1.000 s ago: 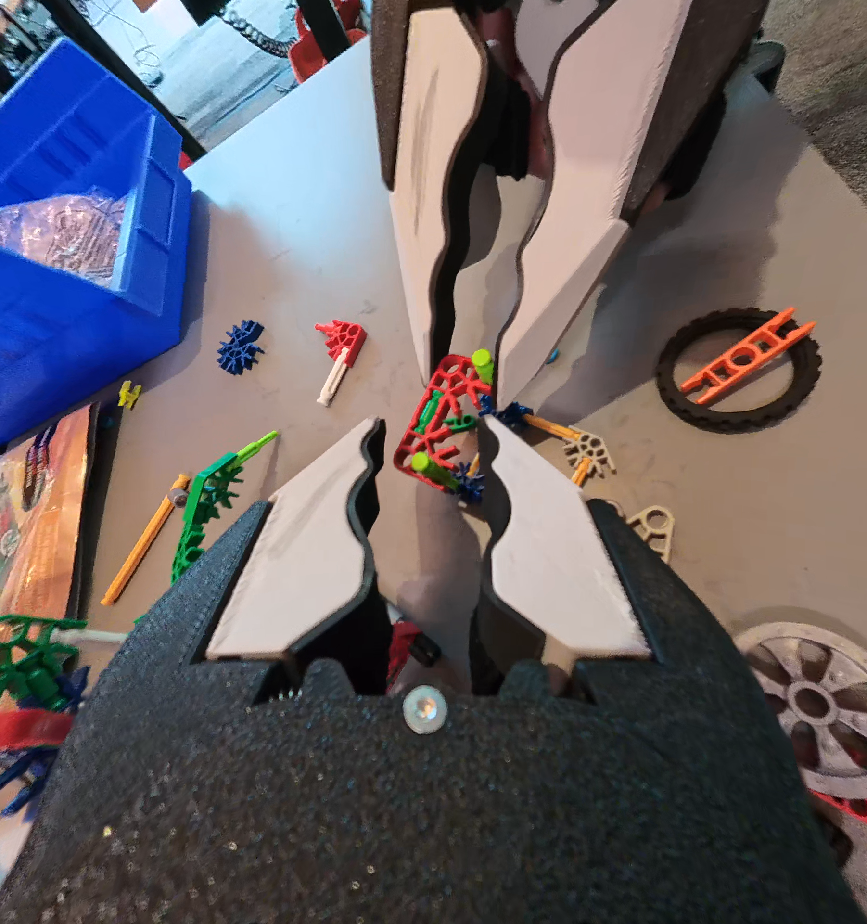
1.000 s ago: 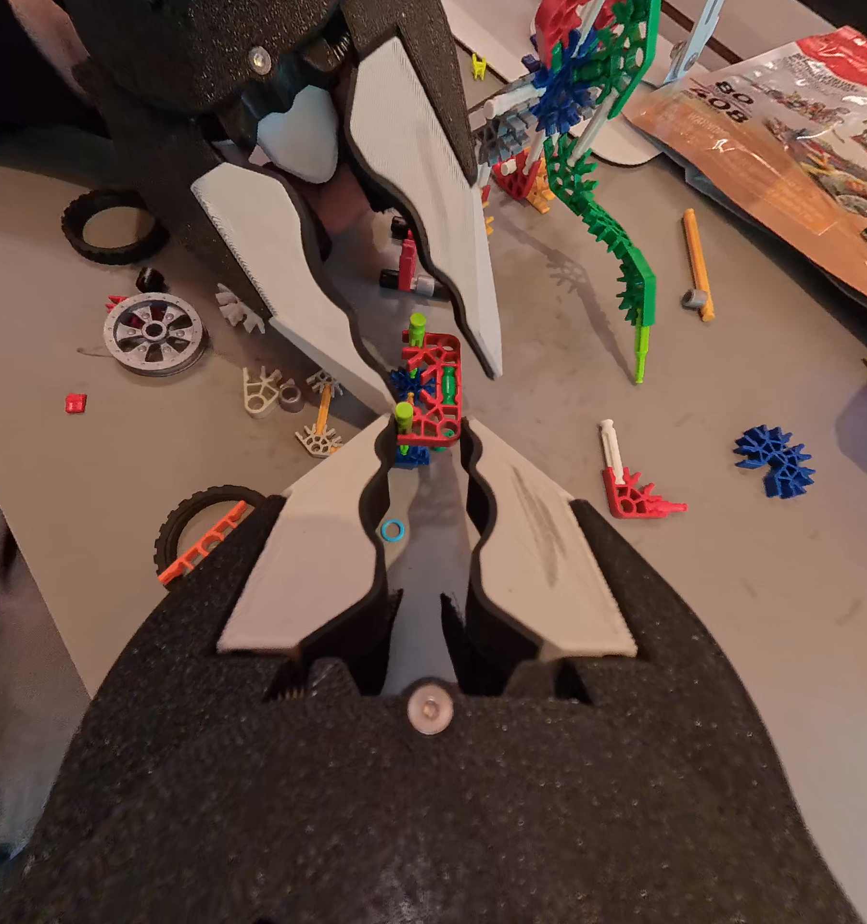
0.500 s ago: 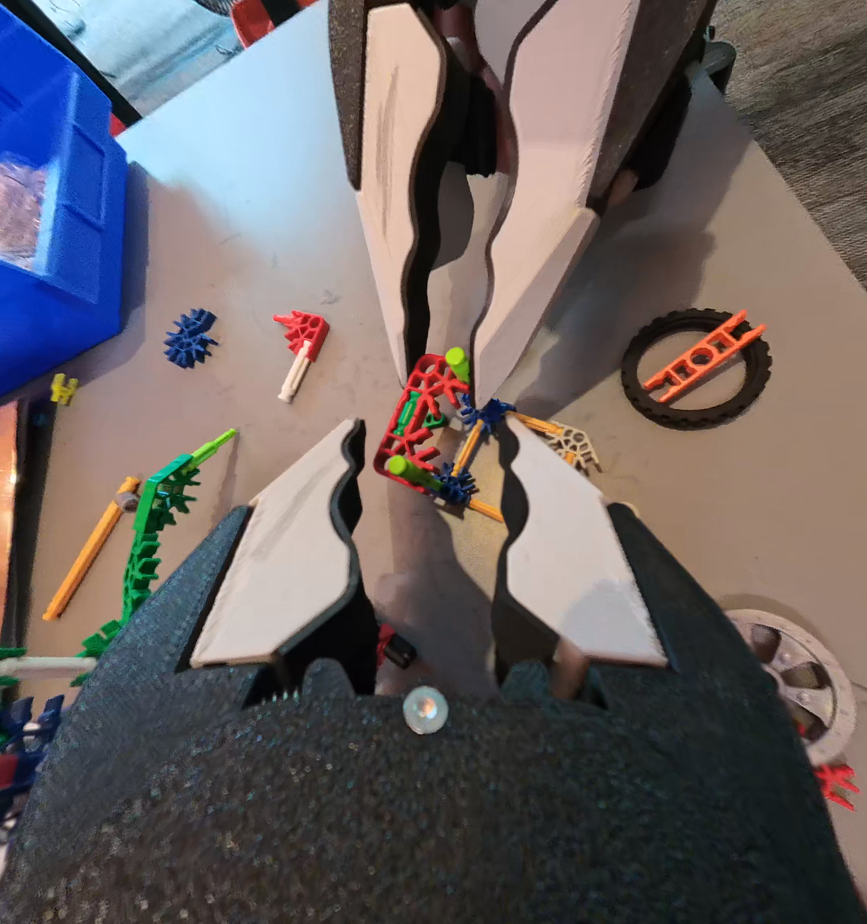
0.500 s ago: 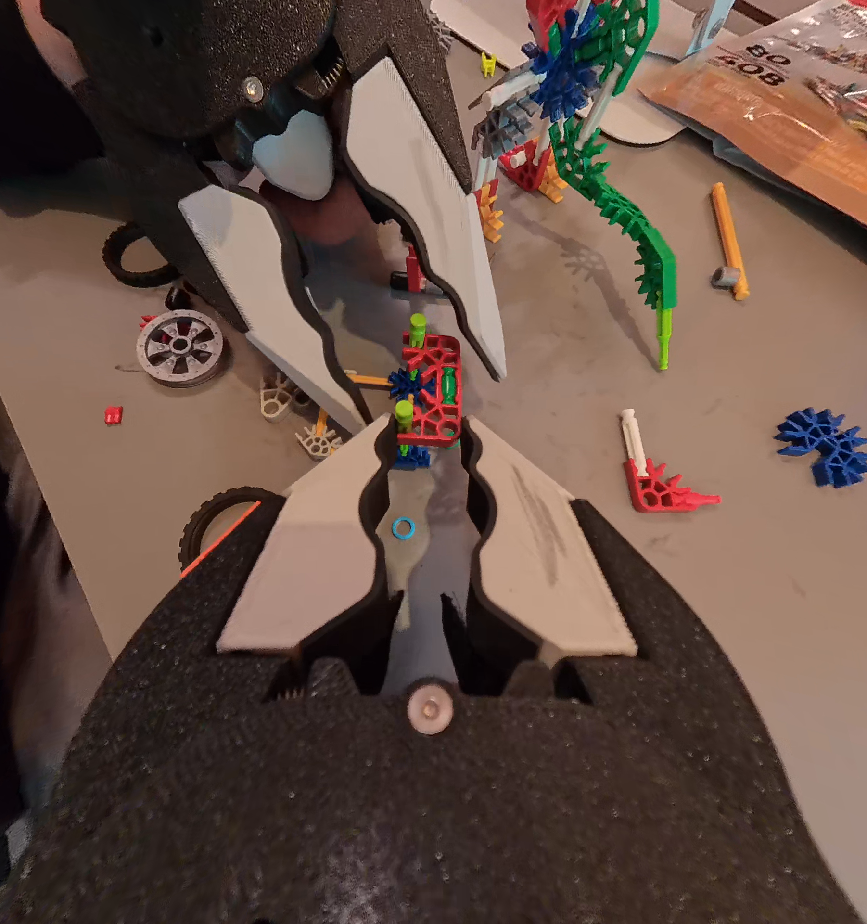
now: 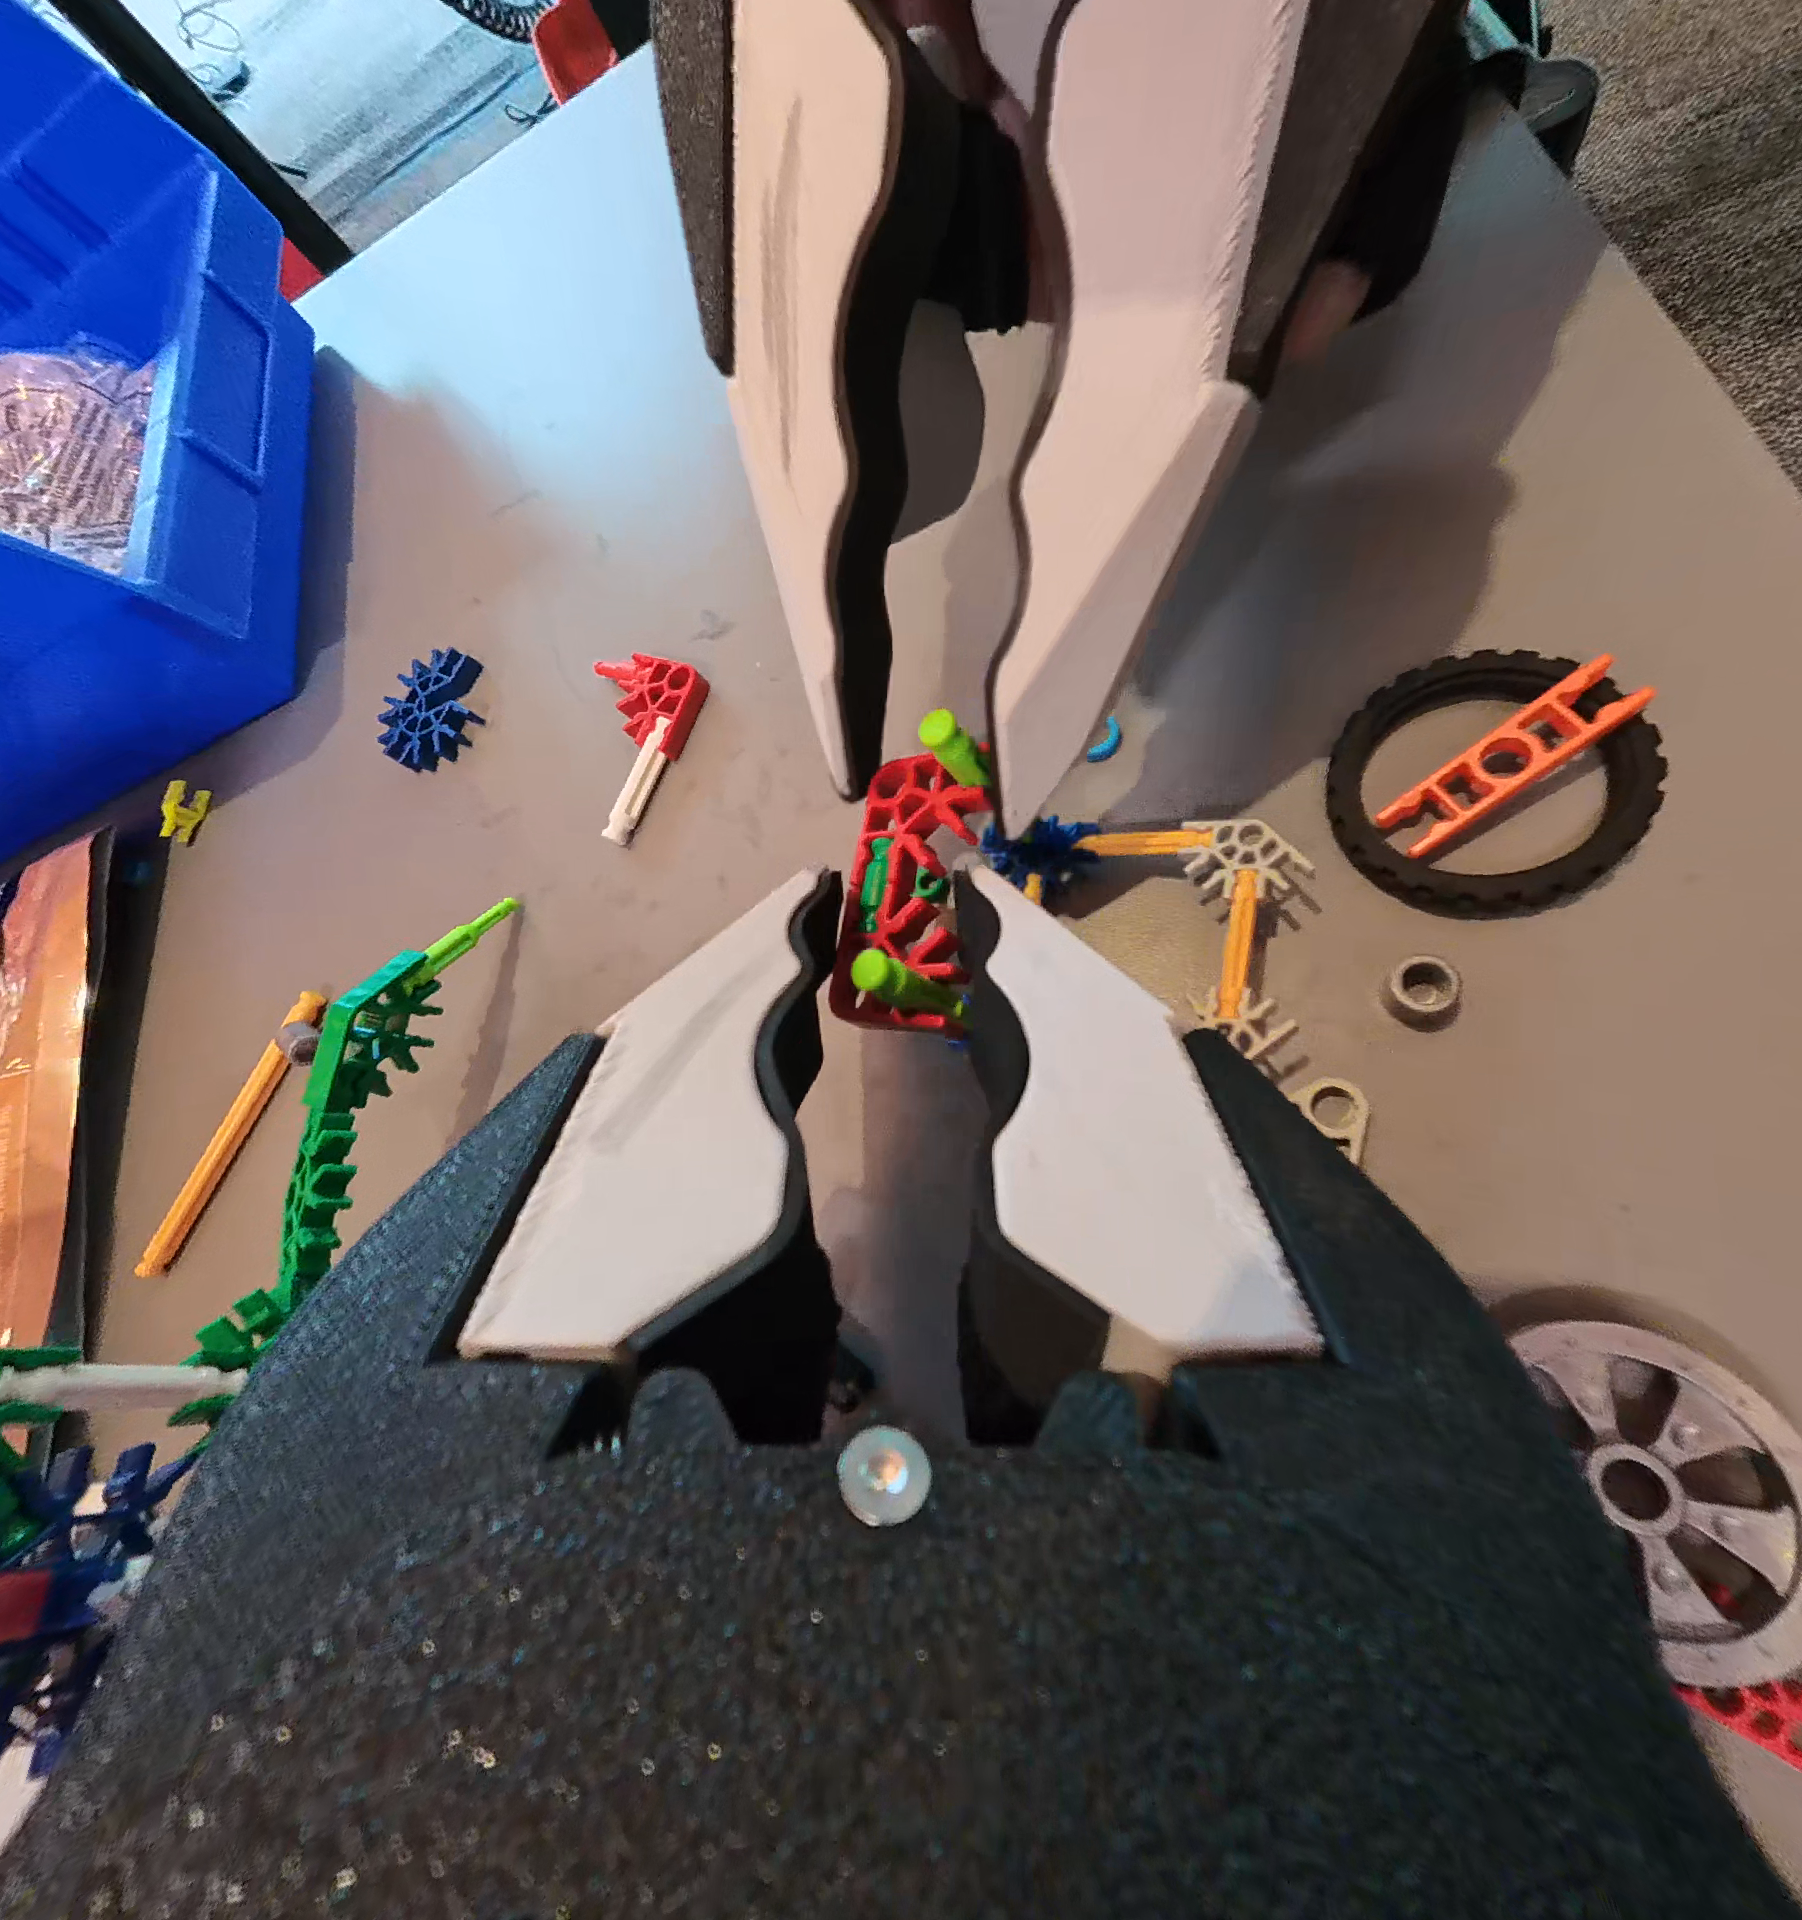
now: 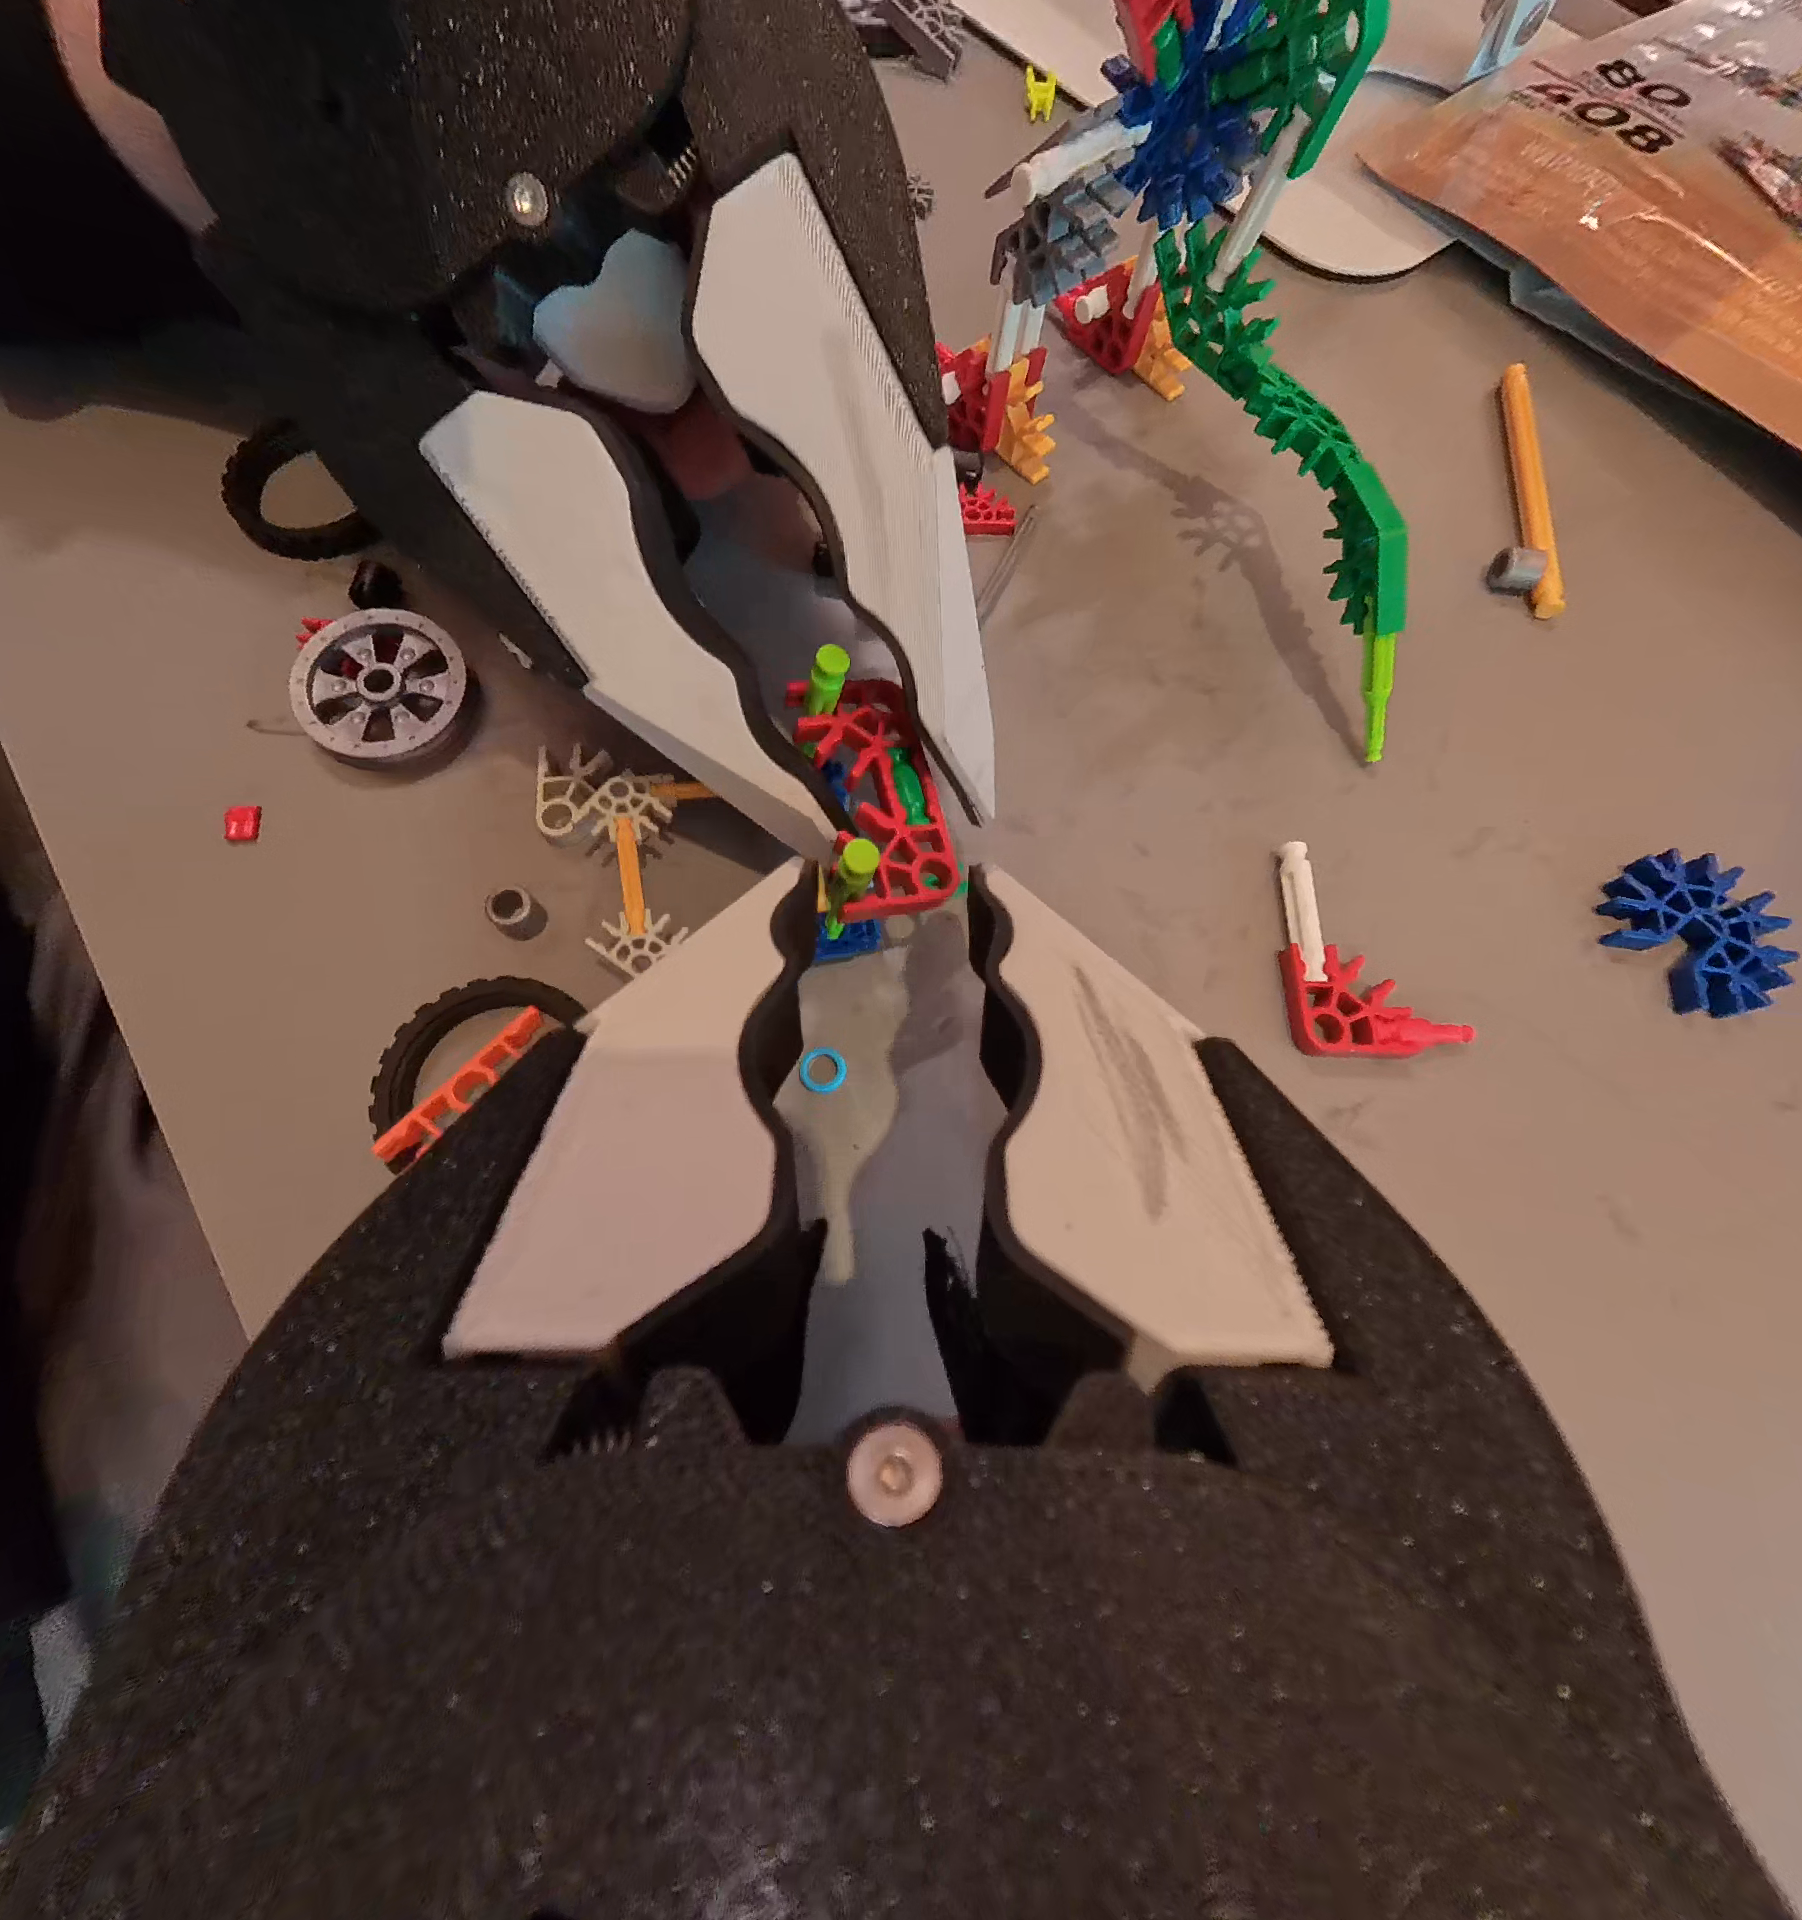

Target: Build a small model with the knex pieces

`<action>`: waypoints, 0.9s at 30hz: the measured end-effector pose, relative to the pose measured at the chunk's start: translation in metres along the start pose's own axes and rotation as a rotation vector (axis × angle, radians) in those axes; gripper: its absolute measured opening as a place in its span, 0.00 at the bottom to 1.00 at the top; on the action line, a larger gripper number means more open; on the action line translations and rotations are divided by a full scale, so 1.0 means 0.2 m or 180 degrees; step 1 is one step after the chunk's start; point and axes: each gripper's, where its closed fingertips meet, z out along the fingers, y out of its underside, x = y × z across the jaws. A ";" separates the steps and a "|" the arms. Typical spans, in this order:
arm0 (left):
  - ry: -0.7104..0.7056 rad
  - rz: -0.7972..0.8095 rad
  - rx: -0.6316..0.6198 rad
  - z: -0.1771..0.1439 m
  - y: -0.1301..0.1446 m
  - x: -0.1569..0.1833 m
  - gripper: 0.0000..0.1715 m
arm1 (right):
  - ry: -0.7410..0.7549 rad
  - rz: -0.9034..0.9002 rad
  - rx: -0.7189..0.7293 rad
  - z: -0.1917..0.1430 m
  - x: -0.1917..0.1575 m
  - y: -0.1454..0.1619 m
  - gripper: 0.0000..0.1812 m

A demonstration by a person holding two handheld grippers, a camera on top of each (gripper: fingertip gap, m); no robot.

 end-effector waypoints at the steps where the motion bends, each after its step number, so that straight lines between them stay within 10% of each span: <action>1: -0.0010 0.0003 0.0000 0.00 0.00 0.00 0.12 | -0.0022 -0.0028 0.0011 -0.01 0.00 0.00 0.15; 27: 0.0151 0.0226 0.0326 -0.04 -0.07 0.03 0.08 | -0.0823 0.0406 0.0180 -0.03 -0.04 -0.01 0.18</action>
